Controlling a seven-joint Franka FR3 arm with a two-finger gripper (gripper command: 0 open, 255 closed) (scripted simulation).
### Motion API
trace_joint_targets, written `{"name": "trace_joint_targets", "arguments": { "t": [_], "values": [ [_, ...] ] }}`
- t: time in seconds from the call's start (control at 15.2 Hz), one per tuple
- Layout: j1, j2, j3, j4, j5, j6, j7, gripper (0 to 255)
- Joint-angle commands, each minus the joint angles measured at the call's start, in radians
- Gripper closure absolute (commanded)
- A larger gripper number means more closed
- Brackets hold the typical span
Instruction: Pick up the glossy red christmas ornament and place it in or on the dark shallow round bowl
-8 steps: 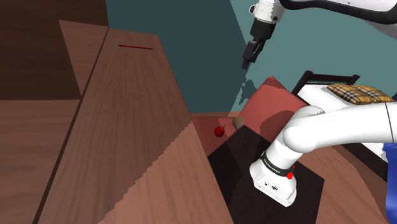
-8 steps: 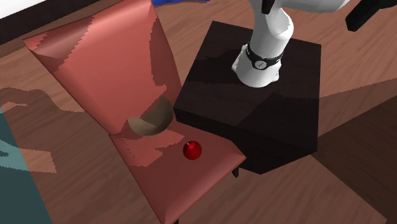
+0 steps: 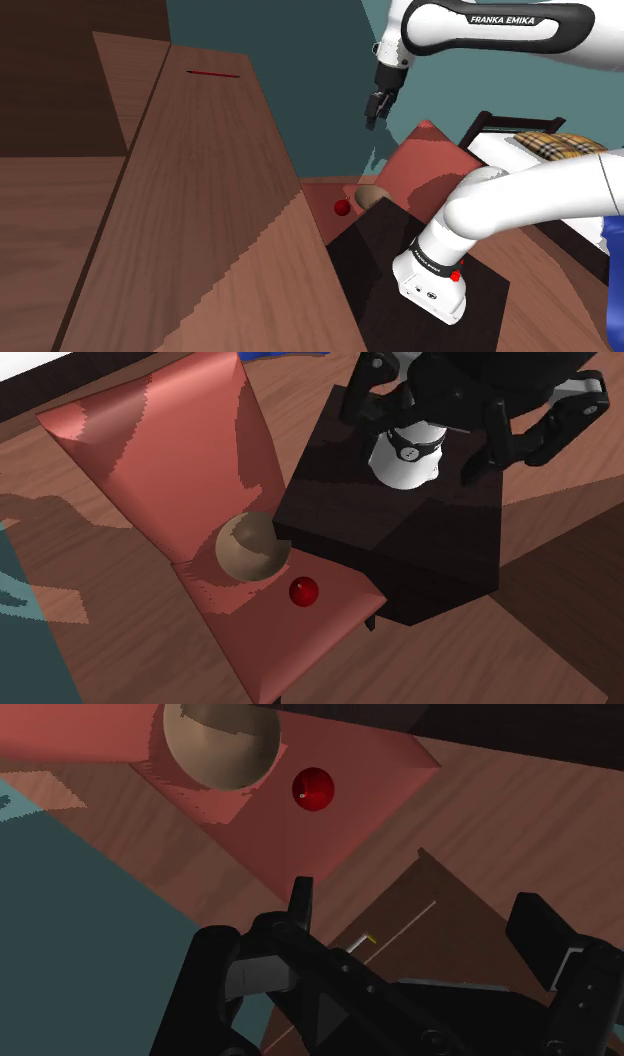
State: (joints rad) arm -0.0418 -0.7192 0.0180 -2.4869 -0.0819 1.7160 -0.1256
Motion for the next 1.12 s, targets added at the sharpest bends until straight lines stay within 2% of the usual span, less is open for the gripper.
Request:
{"name": "trace_joint_targets", "arguments": {
  "t": [0.0,0.53,1.06],
  "values": [
    [-0.006,0.047,0.001,-0.023,-0.005,0.053,0.011,0],
    [-0.044,0.273,-0.017,-0.106,-0.046,0.286,0.042,0],
    [-0.085,0.569,-0.038,-0.111,-0.103,0.512,0.088,0]
  ]
}}
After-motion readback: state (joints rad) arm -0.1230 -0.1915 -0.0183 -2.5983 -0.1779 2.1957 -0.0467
